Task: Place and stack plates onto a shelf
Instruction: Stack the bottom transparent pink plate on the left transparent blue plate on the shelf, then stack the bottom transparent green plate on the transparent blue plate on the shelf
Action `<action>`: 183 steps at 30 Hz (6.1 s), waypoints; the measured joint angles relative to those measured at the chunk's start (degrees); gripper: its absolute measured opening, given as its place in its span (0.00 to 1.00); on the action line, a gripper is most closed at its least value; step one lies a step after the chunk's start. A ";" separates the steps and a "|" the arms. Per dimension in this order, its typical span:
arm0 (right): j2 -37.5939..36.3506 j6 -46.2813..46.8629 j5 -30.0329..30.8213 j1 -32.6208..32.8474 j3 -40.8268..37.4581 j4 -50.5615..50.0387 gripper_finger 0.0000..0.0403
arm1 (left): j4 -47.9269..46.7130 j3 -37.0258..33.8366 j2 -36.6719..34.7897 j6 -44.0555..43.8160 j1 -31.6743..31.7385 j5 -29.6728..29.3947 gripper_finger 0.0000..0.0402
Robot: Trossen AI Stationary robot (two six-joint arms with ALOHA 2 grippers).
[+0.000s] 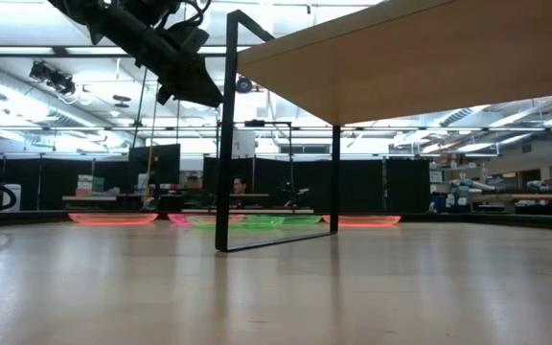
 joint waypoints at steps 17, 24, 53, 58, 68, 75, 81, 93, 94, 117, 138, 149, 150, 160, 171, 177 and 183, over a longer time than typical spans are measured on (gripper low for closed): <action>7.11 -3.07 4.59 2.24 0.00 -10.29 0.03 | 0.00 0.00 0.00 0.00 0.00 0.00 0.27; 8.78 -4.27 4.48 2.24 0.04 -10.69 0.03 | -0.24 -0.02 0.00 0.00 -0.02 0.00 0.27; 8.42 -4.51 4.44 2.22 0.04 -10.71 0.12 | -0.24 -0.02 0.00 -0.01 0.00 0.00 0.27; 8.42 -4.52 4.44 2.22 0.04 -10.71 0.16 | -0.24 -0.02 0.00 -0.02 0.00 0.01 0.27; 8.42 -4.16 4.63 2.17 0.02 -10.71 0.27 | -0.24 -0.02 0.00 -0.02 0.00 0.01 0.27; 8.42 -4.16 4.63 2.17 0.02 -10.71 0.35 | -0.24 -0.02 0.00 0.00 0.00 0.00 0.27; 8.42 -4.16 6.53 2.17 0.02 -10.71 0.40 | -0.24 -0.02 0.00 0.00 0.00 0.01 0.27; 8.42 -4.53 8.98 2.15 0.02 -10.73 0.42 | -0.28 -0.02 0.00 0.04 -0.01 0.01 0.27; 8.42 -4.56 8.98 2.15 0.02 -10.73 0.42 | -0.28 -0.02 0.00 0.07 -0.02 0.00 0.27; 8.40 -4.60 9.14 2.15 0.01 -10.73 0.41 | -7.35 -0.07 3.50 18.75 -7.29 6.47 0.27; 8.40 -4.60 9.16 2.15 0.00 -10.71 0.41 | -6.90 -0.07 21.73 22.12 -9.39 6.40 0.27; 8.40 -4.60 9.16 2.15 0.00 -10.69 0.41 | -6.62 -0.04 23.87 26.15 -9.83 6.44 0.27; 8.40 -4.60 9.16 2.17 0.00 -10.69 0.41 | -6.62 -0.04 23.87 26.18 -10.05 6.43 0.27; 8.40 -4.60 9.16 2.16 0.00 -10.69 0.41 | -6.59 -0.04 24.15 26.18 -13.91 5.88 0.27; 8.40 -4.62 9.16 2.15 0.00 -10.69 0.41 | -6.60 -0.04 24.15 26.16 -14.26 3.41 0.27; 8.40 -4.61 9.16 2.15 0.00 -10.69 0.41 | -6.59 -0.04 24.15 26.16 -14.58 3.41 0.27; 8.40 -4.60 9.16 2.15 0.00 -10.69 0.41 | -6.38 -0.04 24.15 26.16 -14.56 3.39 0.27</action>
